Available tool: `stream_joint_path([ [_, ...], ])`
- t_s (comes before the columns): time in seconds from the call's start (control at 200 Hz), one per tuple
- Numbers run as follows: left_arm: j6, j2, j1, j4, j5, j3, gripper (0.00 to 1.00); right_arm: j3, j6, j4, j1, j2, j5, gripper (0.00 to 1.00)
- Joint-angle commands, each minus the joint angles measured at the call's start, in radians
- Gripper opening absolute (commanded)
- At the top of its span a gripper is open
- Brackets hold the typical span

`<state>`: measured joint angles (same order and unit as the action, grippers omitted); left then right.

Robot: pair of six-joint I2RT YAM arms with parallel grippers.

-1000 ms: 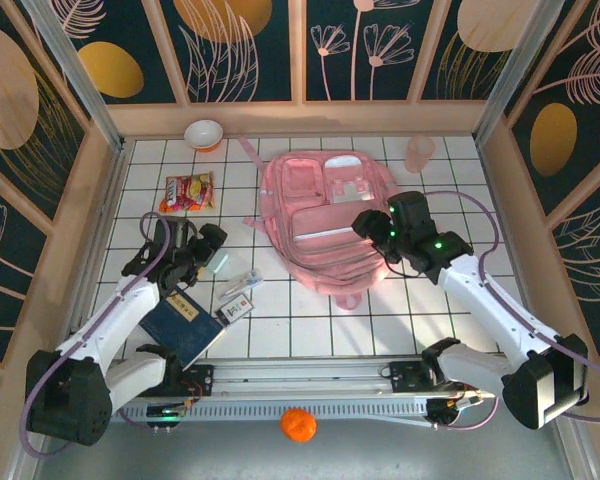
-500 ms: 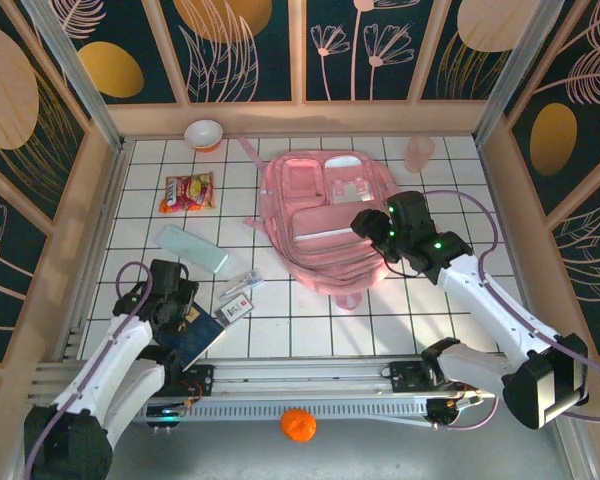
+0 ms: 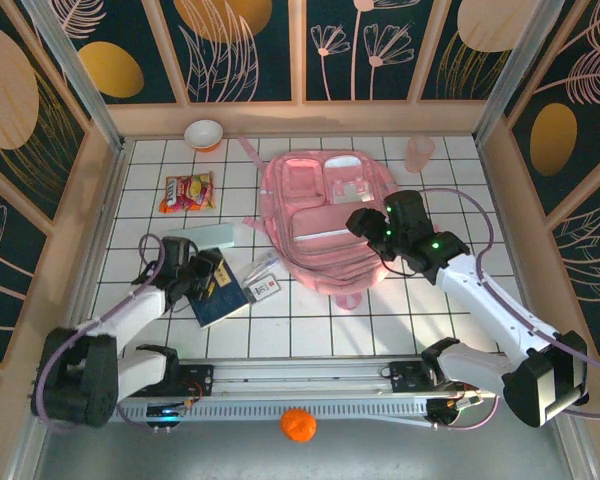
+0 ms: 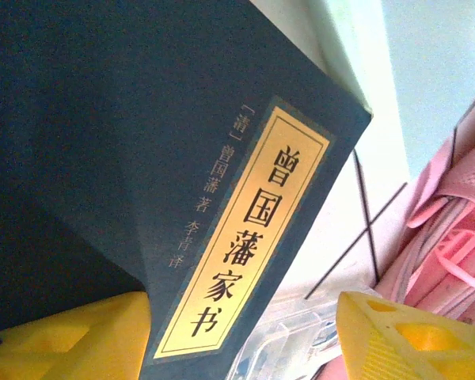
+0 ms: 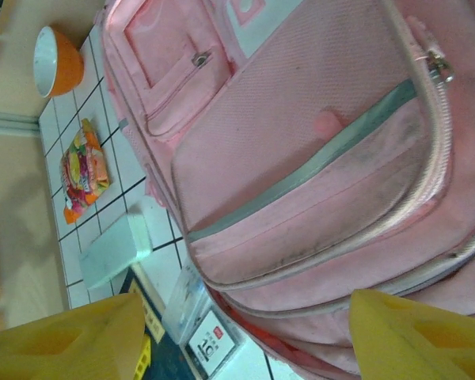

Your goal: Pack the student bag

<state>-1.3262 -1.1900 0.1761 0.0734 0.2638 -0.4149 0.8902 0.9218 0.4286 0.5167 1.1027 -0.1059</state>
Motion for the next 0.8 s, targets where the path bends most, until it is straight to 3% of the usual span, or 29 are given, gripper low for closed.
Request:
stream_joint_path([
  [0.0, 0.11, -0.102, 0.012, -0.089, 0.087, -0.057, 0.63, 0.049, -0.015, -0.047, 0.025, 0.021, 0.0, 0.69],
  [0.225, 0.12, -0.212, 0.11, -0.124, 0.092, -0.172, 0.66, 0.119, -0.045, -0.038, 0.085, 0.046, 0.037, 0.66],
  [0.31, 0.143, -0.205, 0.114, -0.074, 0.079, -0.213, 0.7, 0.159, -0.053, -0.027, 0.114, 0.061, 0.05, 0.65],
  [0.4, 0.206, -0.151, 0.107, 0.046, -0.006, -0.268, 0.76, 0.206, -0.038, -0.016, 0.155, 0.089, 0.051, 0.63],
  [0.54, 0.343, -0.088, 0.0, 0.15, -0.015, -0.267, 0.82, 0.236, 0.004, -0.098, 0.229, 0.162, -0.019, 0.61],
  [0.796, 0.651, -0.031, -0.17, 0.288, -0.045, -0.249, 0.78, 0.268, 0.084, -0.21, 0.333, 0.39, -0.165, 0.55],
])
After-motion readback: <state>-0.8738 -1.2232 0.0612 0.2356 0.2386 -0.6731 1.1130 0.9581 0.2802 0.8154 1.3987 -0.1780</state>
